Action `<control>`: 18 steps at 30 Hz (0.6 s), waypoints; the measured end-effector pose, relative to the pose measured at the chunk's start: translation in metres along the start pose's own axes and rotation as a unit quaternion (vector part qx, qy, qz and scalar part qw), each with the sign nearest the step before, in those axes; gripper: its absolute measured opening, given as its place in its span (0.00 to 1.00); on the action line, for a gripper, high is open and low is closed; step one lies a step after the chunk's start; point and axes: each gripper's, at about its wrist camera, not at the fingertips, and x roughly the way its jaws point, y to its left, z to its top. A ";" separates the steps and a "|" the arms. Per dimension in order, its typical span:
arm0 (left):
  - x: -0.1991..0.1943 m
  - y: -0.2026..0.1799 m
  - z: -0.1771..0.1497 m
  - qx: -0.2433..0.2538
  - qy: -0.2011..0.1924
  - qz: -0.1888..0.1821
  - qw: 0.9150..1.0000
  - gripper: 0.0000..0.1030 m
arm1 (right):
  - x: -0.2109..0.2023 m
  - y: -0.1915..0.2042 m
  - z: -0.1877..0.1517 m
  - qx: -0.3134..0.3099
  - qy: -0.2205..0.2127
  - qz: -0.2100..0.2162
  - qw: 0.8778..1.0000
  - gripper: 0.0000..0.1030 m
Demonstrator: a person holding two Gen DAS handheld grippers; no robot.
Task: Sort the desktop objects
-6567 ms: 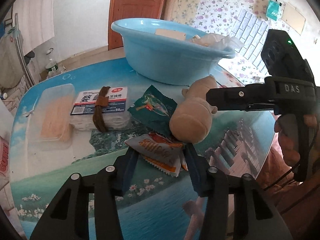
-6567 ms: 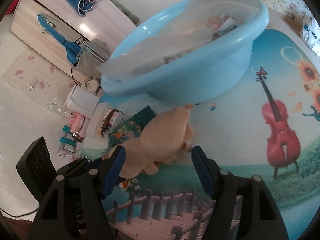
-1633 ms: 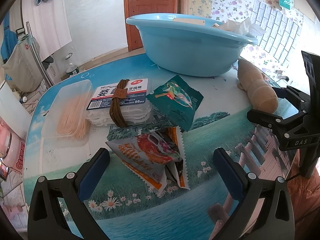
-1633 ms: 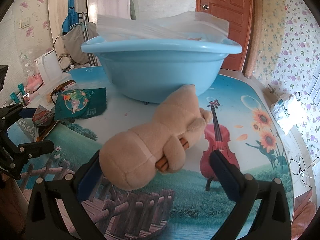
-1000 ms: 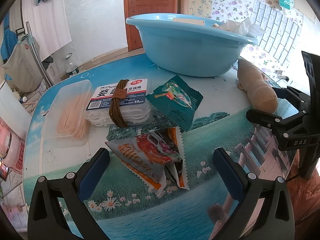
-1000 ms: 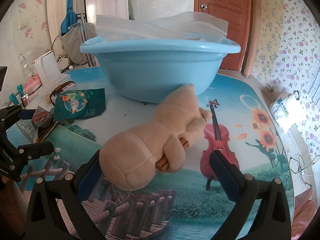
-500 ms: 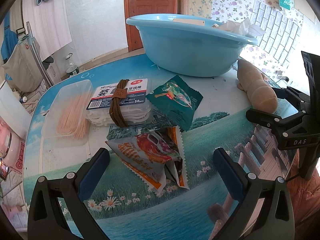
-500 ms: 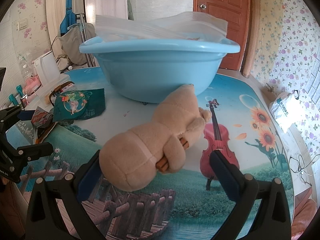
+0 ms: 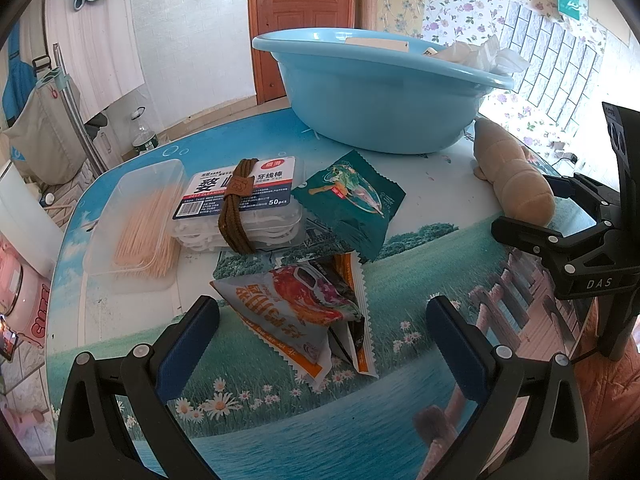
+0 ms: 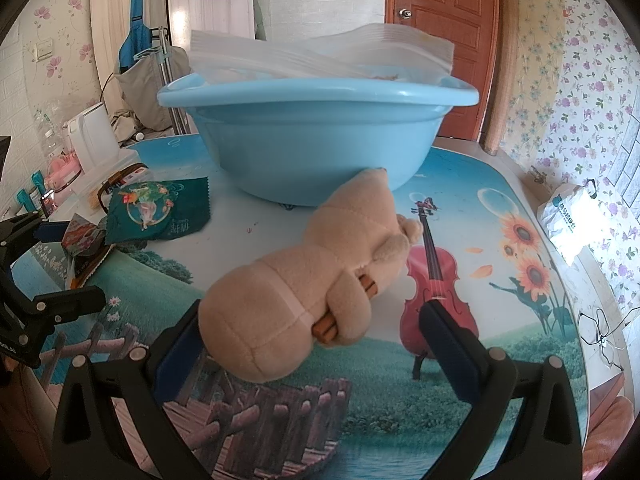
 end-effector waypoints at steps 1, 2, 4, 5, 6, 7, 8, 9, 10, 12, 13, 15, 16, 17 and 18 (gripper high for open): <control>0.000 0.000 0.000 0.000 0.000 0.000 1.000 1.00 | 0.000 0.000 0.000 0.000 0.000 0.000 1.000 1.00; 0.000 0.000 0.000 0.000 0.000 0.000 1.000 1.00 | 0.000 0.000 0.000 0.000 0.000 0.000 1.000 1.00; 0.000 0.000 0.000 0.000 0.000 0.000 1.000 1.00 | 0.000 -0.001 0.000 0.001 0.000 -0.001 1.000 1.00; 0.000 0.000 0.000 0.000 0.000 0.000 1.000 1.00 | 0.000 -0.001 0.000 0.001 0.000 -0.001 1.000 1.00; 0.000 0.000 0.000 0.000 0.000 0.000 1.000 1.00 | 0.000 -0.001 0.000 0.000 0.000 0.000 1.000 1.00; 0.000 -0.001 0.000 0.000 0.000 0.001 1.000 1.00 | 0.000 -0.001 0.000 0.000 0.000 0.000 1.000 1.00; 0.000 0.000 0.000 0.000 0.000 0.000 1.000 1.00 | 0.000 0.000 0.000 0.000 0.000 0.000 1.000 1.00; 0.000 0.000 0.000 0.000 0.001 0.000 1.000 1.00 | 0.000 0.000 0.000 0.000 0.000 0.000 1.000 1.00; -0.001 0.001 0.000 -0.001 0.002 -0.001 1.000 1.00 | 0.000 0.000 0.000 0.000 0.000 0.000 1.000 1.00; -0.001 0.001 0.000 -0.005 0.002 0.001 1.000 1.00 | 0.000 0.000 0.000 0.001 0.000 0.000 1.000 1.00; -0.002 0.002 0.000 -0.006 0.002 0.002 1.000 0.99 | 0.000 0.000 0.000 0.000 0.000 0.000 1.000 1.00; -0.006 0.004 -0.002 -0.008 -0.007 0.003 1.000 0.88 | 0.000 0.000 0.000 0.001 0.000 0.000 1.000 1.00; -0.008 0.004 -0.002 -0.008 -0.014 0.004 1.000 0.73 | 0.000 0.000 0.000 0.001 0.000 0.000 1.000 1.00; -0.010 0.005 -0.002 -0.010 -0.020 0.004 1.000 0.59 | 0.000 0.000 0.000 0.001 0.000 0.000 1.000 1.00; -0.011 0.007 -0.002 -0.013 -0.022 0.006 1.000 0.55 | 0.000 0.000 0.000 0.000 0.000 0.000 1.000 1.00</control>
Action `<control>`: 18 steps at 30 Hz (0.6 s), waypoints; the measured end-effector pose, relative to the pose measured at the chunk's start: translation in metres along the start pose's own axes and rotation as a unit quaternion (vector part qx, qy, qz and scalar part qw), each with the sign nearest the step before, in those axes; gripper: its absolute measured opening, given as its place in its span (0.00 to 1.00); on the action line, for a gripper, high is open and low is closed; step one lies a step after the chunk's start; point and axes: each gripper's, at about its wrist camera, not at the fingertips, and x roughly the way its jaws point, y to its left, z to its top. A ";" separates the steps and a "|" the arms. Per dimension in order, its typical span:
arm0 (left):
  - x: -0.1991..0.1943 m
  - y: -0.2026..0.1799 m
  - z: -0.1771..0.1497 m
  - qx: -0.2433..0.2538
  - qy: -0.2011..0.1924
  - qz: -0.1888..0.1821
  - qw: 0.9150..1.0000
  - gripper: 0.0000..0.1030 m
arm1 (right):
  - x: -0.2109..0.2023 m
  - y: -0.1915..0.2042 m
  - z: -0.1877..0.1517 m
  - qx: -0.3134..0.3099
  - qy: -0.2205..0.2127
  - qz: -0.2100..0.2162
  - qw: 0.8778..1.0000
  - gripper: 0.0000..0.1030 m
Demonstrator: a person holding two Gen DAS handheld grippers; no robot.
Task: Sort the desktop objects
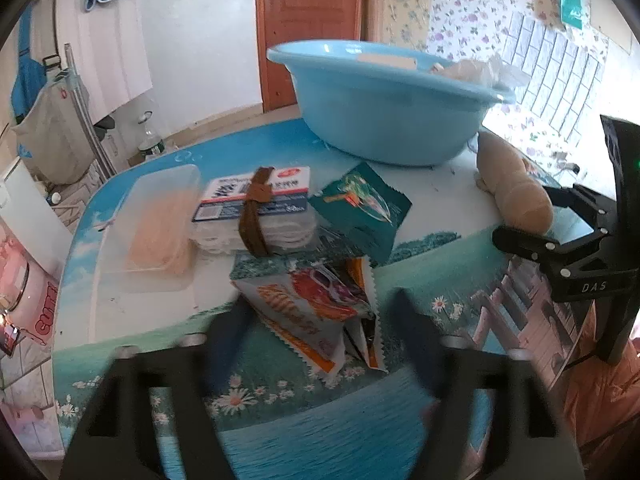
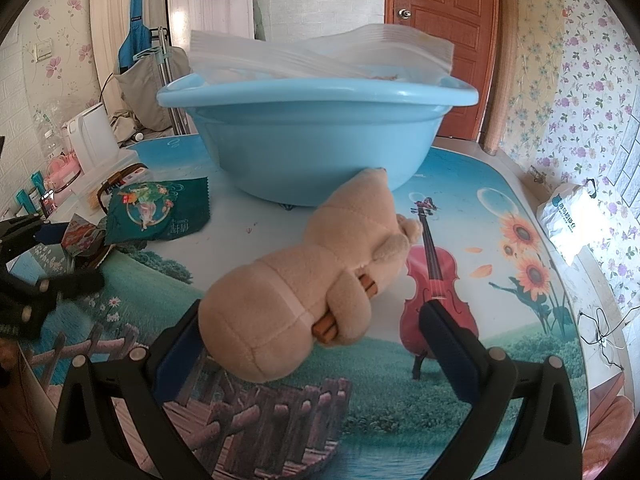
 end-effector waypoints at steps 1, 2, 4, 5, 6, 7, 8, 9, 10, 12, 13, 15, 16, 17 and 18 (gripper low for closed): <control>0.000 0.002 0.000 -0.003 0.000 -0.004 1.000 0.53 | 0.000 0.000 0.000 0.000 0.000 0.000 1.000 1.00; -0.001 0.003 0.001 -0.004 0.000 -0.009 1.000 0.51 | 0.000 0.000 0.000 0.000 0.000 0.000 1.000 1.00; -0.001 0.005 0.001 -0.008 -0.001 -0.012 1.000 0.50 | 0.000 0.000 0.000 0.000 0.000 0.000 1.000 1.00; -0.001 0.006 0.000 -0.011 -0.002 -0.013 1.000 0.49 | 0.000 0.000 0.000 0.000 0.000 0.000 1.000 1.00; -0.002 0.007 0.000 -0.014 -0.002 -0.014 1.000 0.49 | 0.000 0.000 0.000 0.000 0.000 0.000 1.000 1.00; -0.002 0.008 0.000 -0.017 -0.003 -0.015 1.000 0.48 | 0.000 0.000 0.000 0.000 0.000 0.000 1.000 1.00; -0.003 0.009 -0.001 -0.020 -0.004 -0.018 1.000 0.48 | 0.000 0.000 0.000 0.000 0.000 0.000 1.000 1.00; -0.003 0.009 -0.001 -0.022 -0.005 -0.020 1.000 0.48 | 0.000 0.000 0.000 0.000 0.000 0.000 1.000 1.00; -0.003 0.009 -0.002 -0.021 -0.007 -0.020 1.000 0.48 | 0.000 0.000 0.000 0.001 0.000 0.000 1.000 1.00; -0.003 0.008 -0.003 -0.017 -0.009 -0.018 1.000 0.49 | 0.000 0.000 0.000 0.000 0.000 0.000 1.000 1.00; -0.003 0.007 -0.004 -0.015 -0.011 -0.016 1.000 0.50 | 0.000 0.000 0.000 0.000 0.000 0.000 1.000 1.00; -0.002 0.002 -0.004 -0.005 -0.011 -0.008 1.000 0.52 | 0.000 0.000 0.000 0.000 0.000 0.000 1.000 1.00; -0.002 0.000 -0.004 0.001 -0.011 -0.003 1.000 0.53 | 0.000 0.000 0.000 0.000 0.000 0.000 1.000 1.00; -0.002 -0.001 -0.004 0.003 -0.011 0.000 1.000 0.54 | 0.000 0.000 0.000 0.000 0.000 0.000 1.000 1.00; -0.002 -0.001 -0.004 0.003 -0.011 0.000 1.000 0.54 | 0.000 0.000 0.000 0.000 0.000 0.000 1.000 1.00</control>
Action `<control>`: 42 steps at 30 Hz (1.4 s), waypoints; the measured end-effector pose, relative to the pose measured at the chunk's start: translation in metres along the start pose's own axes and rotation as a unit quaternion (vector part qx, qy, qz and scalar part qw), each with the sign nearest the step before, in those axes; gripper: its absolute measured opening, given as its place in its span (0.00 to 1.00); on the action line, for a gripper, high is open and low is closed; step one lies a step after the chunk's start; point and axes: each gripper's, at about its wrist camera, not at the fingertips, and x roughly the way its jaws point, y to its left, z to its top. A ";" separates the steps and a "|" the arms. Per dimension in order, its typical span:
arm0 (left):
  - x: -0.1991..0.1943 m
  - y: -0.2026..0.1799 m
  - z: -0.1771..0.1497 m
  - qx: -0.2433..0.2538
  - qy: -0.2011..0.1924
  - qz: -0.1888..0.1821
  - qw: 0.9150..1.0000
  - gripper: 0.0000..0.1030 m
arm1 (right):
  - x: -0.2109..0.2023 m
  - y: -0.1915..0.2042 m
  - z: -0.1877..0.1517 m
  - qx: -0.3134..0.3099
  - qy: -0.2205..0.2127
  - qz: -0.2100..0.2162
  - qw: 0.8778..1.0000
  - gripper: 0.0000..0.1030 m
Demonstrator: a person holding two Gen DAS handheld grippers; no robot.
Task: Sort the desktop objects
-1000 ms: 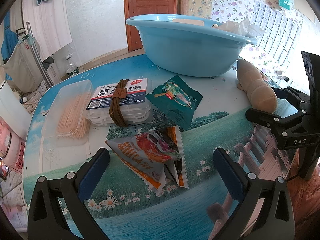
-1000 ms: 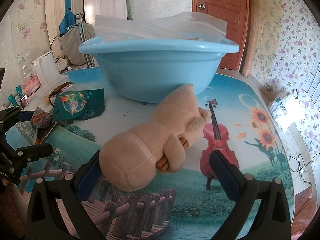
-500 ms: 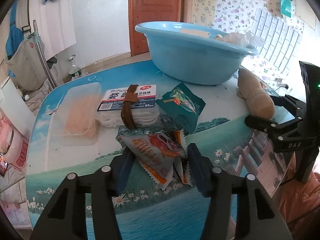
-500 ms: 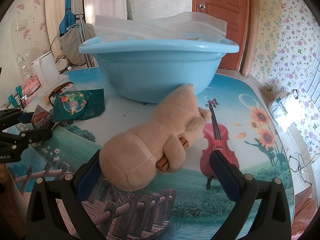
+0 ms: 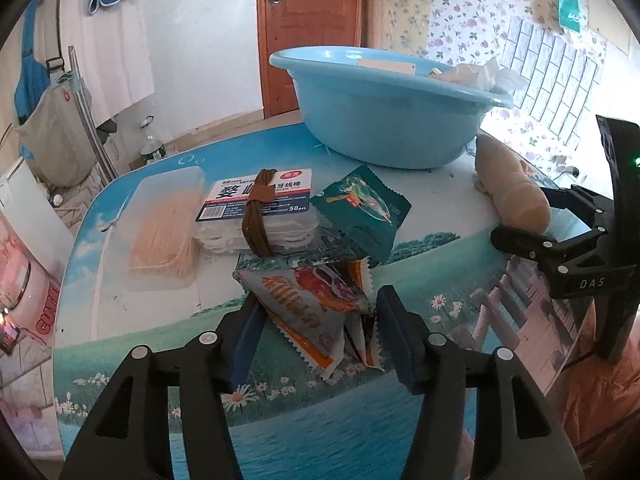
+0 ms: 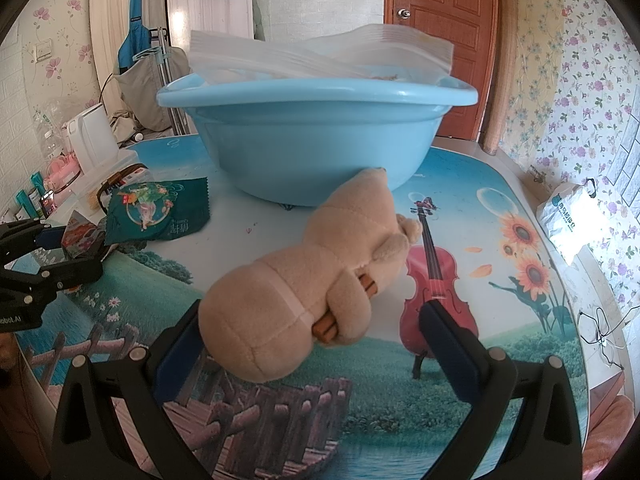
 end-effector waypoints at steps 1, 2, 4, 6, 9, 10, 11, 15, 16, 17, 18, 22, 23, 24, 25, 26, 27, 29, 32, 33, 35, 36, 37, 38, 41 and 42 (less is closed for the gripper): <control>0.000 0.001 0.000 -0.001 0.000 -0.001 1.000 0.54 | 0.000 0.000 0.000 0.000 0.000 0.000 1.000 1.00; 0.000 0.001 0.000 -0.002 0.000 -0.001 1.000 0.54 | 0.000 0.000 0.000 0.000 0.000 0.000 1.000 1.00; 0.001 0.001 0.000 -0.002 -0.001 0.000 1.000 0.53 | 0.000 0.000 0.000 0.000 0.000 0.000 1.000 1.00; 0.001 0.001 0.001 -0.004 -0.002 0.001 1.000 0.53 | 0.000 0.000 0.000 0.000 0.000 0.000 1.000 1.00; 0.001 0.002 0.001 -0.005 -0.003 0.001 1.000 0.53 | 0.000 0.000 0.000 0.000 0.000 0.000 1.000 1.00; 0.002 0.001 0.000 -0.005 -0.003 0.002 1.000 0.53 | 0.000 0.000 0.000 0.000 0.000 0.000 1.000 1.00; 0.002 0.001 0.000 -0.004 -0.003 0.003 1.000 0.54 | 0.000 0.000 0.000 0.000 0.000 0.000 1.000 1.00; 0.001 0.002 0.000 -0.003 -0.003 0.004 1.000 0.54 | 0.000 0.000 0.000 0.001 0.000 -0.001 1.000 1.00; 0.001 0.001 0.000 -0.004 -0.003 0.004 1.000 0.54 | 0.000 -0.001 0.000 0.002 -0.001 -0.001 1.000 1.00; 0.002 0.001 -0.001 -0.004 -0.004 0.004 1.000 0.54 | 0.000 -0.001 0.001 0.002 -0.001 -0.002 1.000 1.00; 0.002 0.001 -0.001 -0.005 -0.004 0.004 1.000 0.54 | 0.000 -0.002 0.001 0.004 -0.001 -0.004 1.000 1.00; 0.001 0.002 -0.002 -0.005 -0.005 0.004 1.000 0.54 | 0.000 -0.001 0.002 0.007 0.000 -0.008 1.000 1.00; 0.001 0.002 -0.002 -0.005 -0.005 0.004 1.000 0.54 | 0.000 -0.002 0.002 0.008 0.000 -0.008 1.000 1.00; 0.001 0.002 -0.002 -0.006 -0.005 0.004 1.000 0.54 | 0.000 -0.002 0.002 0.008 0.000 -0.009 1.000 1.00; 0.001 0.002 -0.002 -0.006 -0.005 0.004 1.000 0.54 | 0.000 -0.002 0.002 0.008 0.000 -0.009 1.000 1.00; 0.001 0.002 -0.002 -0.006 -0.005 0.004 1.000 0.54 | 0.000 -0.002 0.002 0.008 -0.001 -0.008 1.000 1.00; 0.001 0.002 -0.002 -0.006 -0.004 0.005 1.000 0.54 | 0.000 -0.002 0.002 0.008 0.000 -0.008 1.000 1.00; 0.001 0.003 -0.002 -0.006 -0.003 0.005 1.000 0.54 | 0.000 -0.002 0.002 0.008 0.000 -0.008 1.000 1.00; 0.001 0.003 -0.002 -0.006 -0.003 0.005 1.000 0.54 | 0.000 -0.002 0.002 0.008 0.000 -0.008 1.000 1.00; 0.001 0.004 -0.002 -0.006 -0.002 0.005 1.000 0.54 | 0.000 -0.002 0.002 0.008 -0.001 -0.008 1.000 1.00; 0.001 0.004 -0.002 -0.006 -0.002 0.006 1.000 0.54 | 0.000 -0.001 0.002 0.008 -0.001 -0.008 1.000 1.00; 0.001 0.004 -0.002 -0.005 -0.002 0.006 1.000 0.54 | 0.000 -0.002 0.002 0.008 -0.001 -0.008 1.000 1.00; 0.001 0.004 -0.002 -0.005 -0.002 0.006 1.000 0.54 | 0.000 -0.001 0.002 0.008 -0.001 -0.008 1.000 1.00; 0.001 0.004 -0.001 -0.005 -0.001 0.006 1.000 0.54 | 0.000 -0.002 0.002 0.008 -0.001 -0.008 1.000 1.00; 0.001 0.005 0.000 -0.005 0.000 0.007 1.000 0.54 | 0.000 -0.001 0.002 0.008 -0.001 -0.008 1.000 1.00; 0.001 0.005 0.000 -0.005 0.000 0.008 1.000 0.54 | 0.000 -0.001 0.002 0.008 -0.001 -0.008 1.000 1.00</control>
